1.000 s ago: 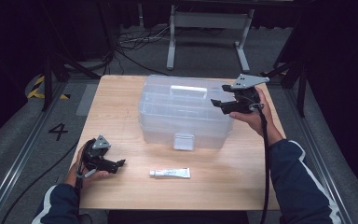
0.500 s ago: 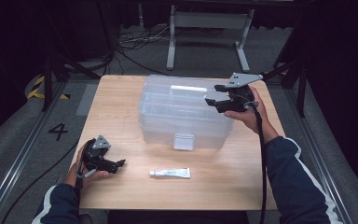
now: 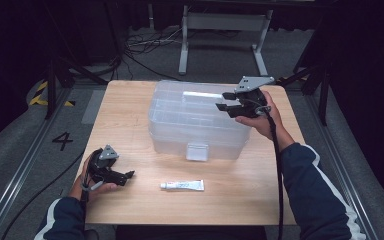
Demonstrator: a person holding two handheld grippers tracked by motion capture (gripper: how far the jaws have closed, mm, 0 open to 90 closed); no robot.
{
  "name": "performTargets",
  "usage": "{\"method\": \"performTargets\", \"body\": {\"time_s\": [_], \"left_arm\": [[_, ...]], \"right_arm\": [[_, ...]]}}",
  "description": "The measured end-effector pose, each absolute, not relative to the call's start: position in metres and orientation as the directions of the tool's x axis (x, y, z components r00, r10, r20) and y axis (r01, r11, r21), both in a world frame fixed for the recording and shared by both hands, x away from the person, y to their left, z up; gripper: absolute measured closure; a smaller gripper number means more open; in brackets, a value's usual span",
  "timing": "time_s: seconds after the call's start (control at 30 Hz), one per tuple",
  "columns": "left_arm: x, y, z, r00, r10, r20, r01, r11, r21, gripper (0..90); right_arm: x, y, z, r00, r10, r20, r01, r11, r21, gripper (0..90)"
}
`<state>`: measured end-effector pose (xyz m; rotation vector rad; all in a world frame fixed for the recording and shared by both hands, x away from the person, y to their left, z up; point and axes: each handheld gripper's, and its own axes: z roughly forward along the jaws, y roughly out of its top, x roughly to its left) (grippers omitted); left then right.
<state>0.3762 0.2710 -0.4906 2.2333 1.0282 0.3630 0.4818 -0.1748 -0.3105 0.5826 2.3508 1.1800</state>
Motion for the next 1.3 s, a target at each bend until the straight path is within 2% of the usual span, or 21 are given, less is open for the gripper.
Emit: {"method": "performTargets", "body": {"time_s": [0.53, 1.0, 1.3], "left_arm": [[0.376, 0.271, -0.491, 0.656, 0.754, -0.018, 0.578, -0.487, 0.655, 0.9], [0.377, 0.271, -0.491, 0.658, 0.753, -0.016, 0.576, -0.489, 0.655, 0.9], [0.379, 0.27, -0.491, 0.665, 0.746, -0.018, 0.57, -0.493, 0.657, 1.5]], "right_arm": [[0.487, -0.167, -0.308, -0.799, 0.56, -0.219, 0.178, 0.569, 0.803, 69.2], [0.488, -0.156, -0.309, -0.763, 0.596, -0.25, 0.208, 0.593, 0.778, 72.2], [0.491, -0.156, -0.306, -0.77, 0.583, -0.258, 0.208, 0.611, 0.764, 72.6]]}}
